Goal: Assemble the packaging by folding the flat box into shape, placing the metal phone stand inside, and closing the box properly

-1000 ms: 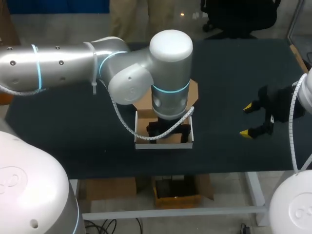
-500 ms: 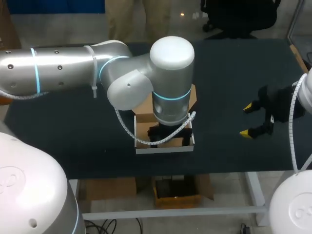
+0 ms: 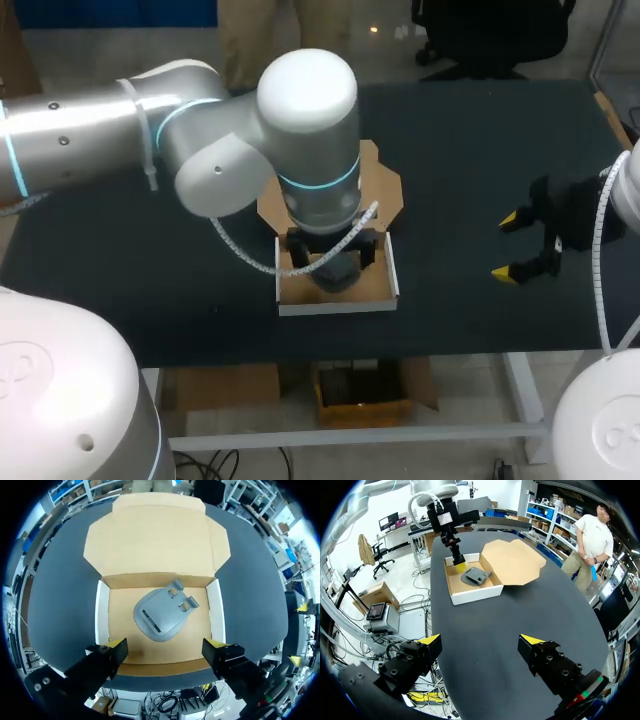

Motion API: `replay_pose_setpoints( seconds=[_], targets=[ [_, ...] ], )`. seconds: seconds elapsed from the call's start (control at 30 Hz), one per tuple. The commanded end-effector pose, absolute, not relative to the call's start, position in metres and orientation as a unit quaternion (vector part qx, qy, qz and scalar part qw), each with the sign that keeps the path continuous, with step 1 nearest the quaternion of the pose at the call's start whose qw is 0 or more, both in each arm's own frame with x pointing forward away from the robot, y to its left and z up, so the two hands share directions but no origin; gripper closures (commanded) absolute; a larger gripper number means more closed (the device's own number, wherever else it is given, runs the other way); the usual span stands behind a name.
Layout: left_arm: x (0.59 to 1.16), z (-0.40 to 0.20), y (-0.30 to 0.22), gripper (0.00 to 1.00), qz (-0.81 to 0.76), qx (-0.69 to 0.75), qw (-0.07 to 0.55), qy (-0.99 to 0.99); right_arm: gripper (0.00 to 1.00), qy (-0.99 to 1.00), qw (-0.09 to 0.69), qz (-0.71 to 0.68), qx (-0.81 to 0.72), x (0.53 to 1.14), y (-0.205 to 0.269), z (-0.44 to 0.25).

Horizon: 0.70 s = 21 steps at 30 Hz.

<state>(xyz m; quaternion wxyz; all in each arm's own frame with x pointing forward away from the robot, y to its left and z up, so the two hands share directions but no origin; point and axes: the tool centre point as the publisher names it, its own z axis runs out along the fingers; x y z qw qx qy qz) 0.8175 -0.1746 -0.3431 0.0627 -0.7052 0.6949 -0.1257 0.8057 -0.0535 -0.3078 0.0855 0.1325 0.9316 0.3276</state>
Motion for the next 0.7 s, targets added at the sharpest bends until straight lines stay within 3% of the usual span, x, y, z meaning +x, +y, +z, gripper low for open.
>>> replay_pose_setpoints(
  seconds=[0.03,0.7],
  targets=[
    [0.82,-0.314,-0.132,0.0,-0.171,-0.684,0.031,0.708,0.0,0.931,0.086,0.33,0.132,0.805,-0.055,-0.308],
    [0.88,-0.289,-0.029,0.0,-0.262,-0.606,-0.007,0.751,0.0,0.931,0.086,0.33,0.132,0.805,-0.055,-0.308]
  ],
)
